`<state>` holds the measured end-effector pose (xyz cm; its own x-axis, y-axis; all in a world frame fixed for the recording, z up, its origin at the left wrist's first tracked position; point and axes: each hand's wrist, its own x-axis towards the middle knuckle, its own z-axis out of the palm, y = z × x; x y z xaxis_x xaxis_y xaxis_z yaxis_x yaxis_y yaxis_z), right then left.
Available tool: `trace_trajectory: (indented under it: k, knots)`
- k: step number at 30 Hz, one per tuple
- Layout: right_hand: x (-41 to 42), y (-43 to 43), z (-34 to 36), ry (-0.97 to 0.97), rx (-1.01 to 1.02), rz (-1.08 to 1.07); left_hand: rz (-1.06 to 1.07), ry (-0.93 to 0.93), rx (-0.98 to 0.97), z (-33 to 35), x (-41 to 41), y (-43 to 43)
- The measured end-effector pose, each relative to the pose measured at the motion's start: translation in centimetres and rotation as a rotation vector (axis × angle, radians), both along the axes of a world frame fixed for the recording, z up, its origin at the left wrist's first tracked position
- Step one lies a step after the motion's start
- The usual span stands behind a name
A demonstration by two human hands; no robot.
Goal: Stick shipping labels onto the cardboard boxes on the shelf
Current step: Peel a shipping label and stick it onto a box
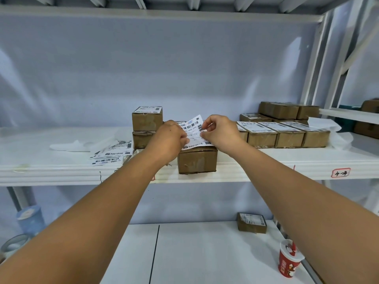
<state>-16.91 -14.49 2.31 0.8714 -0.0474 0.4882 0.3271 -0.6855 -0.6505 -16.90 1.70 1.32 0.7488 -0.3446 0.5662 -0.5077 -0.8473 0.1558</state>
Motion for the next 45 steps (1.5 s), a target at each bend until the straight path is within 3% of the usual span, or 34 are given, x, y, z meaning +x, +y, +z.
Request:
trace_trajectory:
  k: [10, 20, 31, 36, 40, 45]
  knots:
    - [-0.6, 0.4, 0.1, -0.061, -0.254, 0.018, 0.027, 0.031, 0.013, 0.1, 0.2, -0.1]
    - [-0.9, 0.7, 0.4, -0.034, -0.331, -0.028, 0.060, 0.030, 0.073, 0.5, -0.4, -0.7]
    - [-0.8, 0.3, -0.2, 0.064, -0.078, -0.044, 0.164, 0.055, 0.152, 0.3, -0.7, -1.4]
    - [-0.9, 0.4, -0.4, 0.057, -0.075, -0.049, 0.258, 0.017, 0.227, 0.6, -1.6, -1.5]
    - [-0.7, 0.5, -0.8, 0.042, -0.089, -0.054, 0.142, 0.061, 0.226, 0.6, -0.8, -0.9]
    - [-0.3, -0.1, -1.0, 0.112, 0.039, -0.010, 0.106, 0.148, 0.175, 0.6, -0.8, -0.7]
